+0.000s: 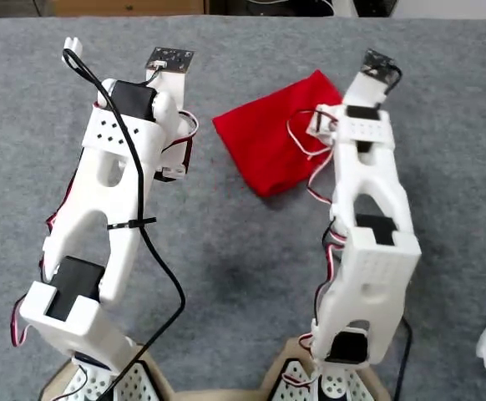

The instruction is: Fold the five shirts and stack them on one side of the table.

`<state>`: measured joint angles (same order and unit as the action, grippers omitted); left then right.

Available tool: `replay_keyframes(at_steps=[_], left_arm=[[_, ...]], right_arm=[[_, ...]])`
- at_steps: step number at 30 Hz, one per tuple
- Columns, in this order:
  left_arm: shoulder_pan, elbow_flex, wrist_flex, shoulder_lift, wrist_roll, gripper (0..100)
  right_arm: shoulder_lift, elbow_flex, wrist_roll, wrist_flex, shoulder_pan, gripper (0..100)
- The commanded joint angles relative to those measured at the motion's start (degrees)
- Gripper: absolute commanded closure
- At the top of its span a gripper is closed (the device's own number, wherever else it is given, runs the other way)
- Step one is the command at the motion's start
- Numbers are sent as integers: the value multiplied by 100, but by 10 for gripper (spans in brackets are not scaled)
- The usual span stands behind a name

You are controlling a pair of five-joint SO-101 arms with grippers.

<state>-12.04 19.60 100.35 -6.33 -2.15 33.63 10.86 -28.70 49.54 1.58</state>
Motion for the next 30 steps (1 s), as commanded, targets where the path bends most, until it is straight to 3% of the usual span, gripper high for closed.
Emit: replay_keyframes(at_steps=[1, 6, 14, 20, 23, 30], left_arm=[[35, 0, 44, 338, -62, 980], [44, 0, 44, 338, -62, 980], [35, 0, 44, 338, -62, 980], [35, 0, 44, 338, -62, 980], [35, 0, 44, 338, -62, 980], [35, 0, 44, 338, -62, 980]], right_arm=[[154, 725, 70, 360, -180, 826], [180, 1226, -404, 1204, -136, 674], [136, 2053, -1705, 2347, -75, 672], [163, 2598, -3253, 3270, -75, 673], [180, 2580, -3851, 3112, -84, 673], [681, 2633, -4062, 2725, -92, 673]])
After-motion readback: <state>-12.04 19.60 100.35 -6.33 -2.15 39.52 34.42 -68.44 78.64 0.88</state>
